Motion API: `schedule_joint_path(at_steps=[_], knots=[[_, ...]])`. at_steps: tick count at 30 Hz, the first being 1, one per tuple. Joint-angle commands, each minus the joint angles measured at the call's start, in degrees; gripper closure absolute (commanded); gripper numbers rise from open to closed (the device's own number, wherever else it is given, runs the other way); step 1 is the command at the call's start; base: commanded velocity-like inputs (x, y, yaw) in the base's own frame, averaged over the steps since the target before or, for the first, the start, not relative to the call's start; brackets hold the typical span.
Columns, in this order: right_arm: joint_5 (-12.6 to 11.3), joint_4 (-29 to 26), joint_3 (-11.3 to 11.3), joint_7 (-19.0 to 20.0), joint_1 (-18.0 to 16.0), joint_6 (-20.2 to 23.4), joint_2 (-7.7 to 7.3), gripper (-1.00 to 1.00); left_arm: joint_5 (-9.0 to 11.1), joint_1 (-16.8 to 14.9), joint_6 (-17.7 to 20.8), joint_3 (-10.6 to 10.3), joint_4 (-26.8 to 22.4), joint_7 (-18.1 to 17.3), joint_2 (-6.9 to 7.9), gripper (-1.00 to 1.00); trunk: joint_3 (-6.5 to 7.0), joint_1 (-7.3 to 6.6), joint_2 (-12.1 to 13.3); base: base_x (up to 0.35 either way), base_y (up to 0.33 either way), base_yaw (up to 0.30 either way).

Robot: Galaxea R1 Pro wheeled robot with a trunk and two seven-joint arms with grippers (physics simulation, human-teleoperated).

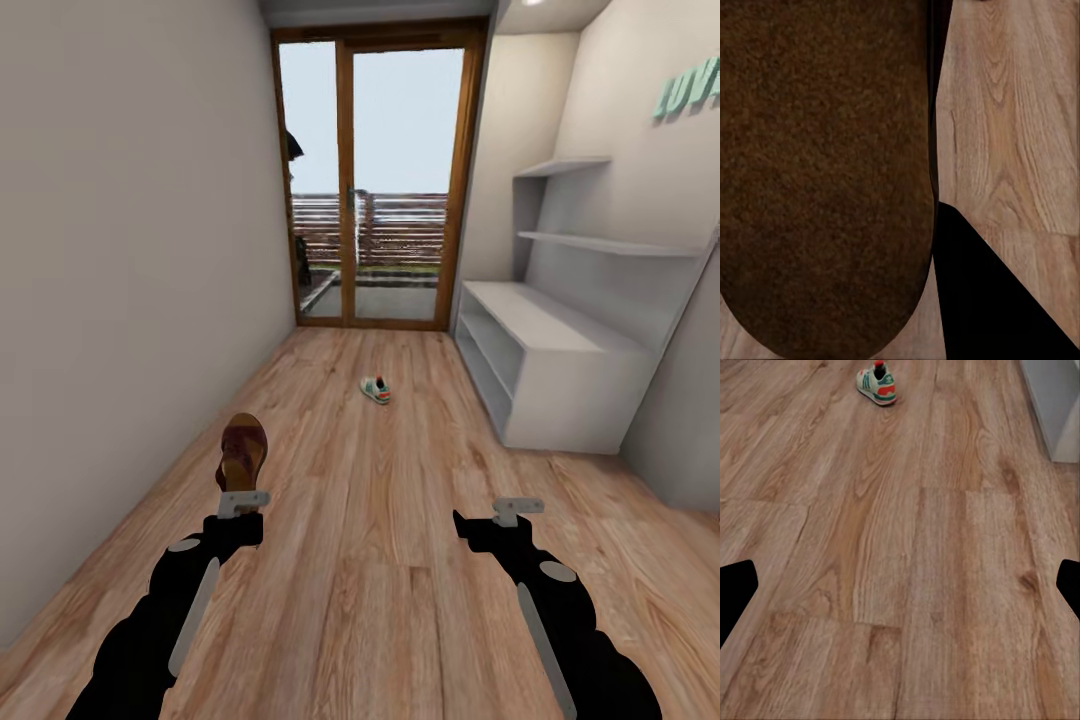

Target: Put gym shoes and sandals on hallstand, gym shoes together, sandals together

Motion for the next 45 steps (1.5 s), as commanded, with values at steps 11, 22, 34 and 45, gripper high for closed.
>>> schedule_joint_path(at_steps=[11, 22, 34, 45], knots=[[-0.07, -0.06, 0.00, 0.13, -0.03, 0.30, -0.01, -1.00, 0.10, 0.00, 0.34, 0.04, -0.08, -0.18, -0.02, 1.00, 0.02, 0.02, -0.02, 0.346, 0.000, -0.017], [-0.03, -0.06, 0.00, 0.13, -0.03, 0.30, -0.01, -1.00, 0.09, -0.01, 0.34, 0.04, -0.08, -0.18, -0.02, 1.00, 0.02, 0.02, -0.02, 0.346, 0.000, 0.000], [-0.03, -0.06, 0.00, 0.13, -0.03, 0.30, -0.01, -1.00, 0.08, -0.02, 0.32, 0.04, -0.08, -0.18, -0.02, 1.00, 0.02, 0.02, -0.02, 0.346, -0.014, 0.000], [-0.03, -0.06, 0.00, 0.13, -0.03, 0.30, -0.01, -1.00, 0.10, -0.02, 0.34, 0.04, -0.08, -0.18, -0.02, 1.00, 0.41, 0.02, -0.02, 0.346, -0.070, 0.000]])
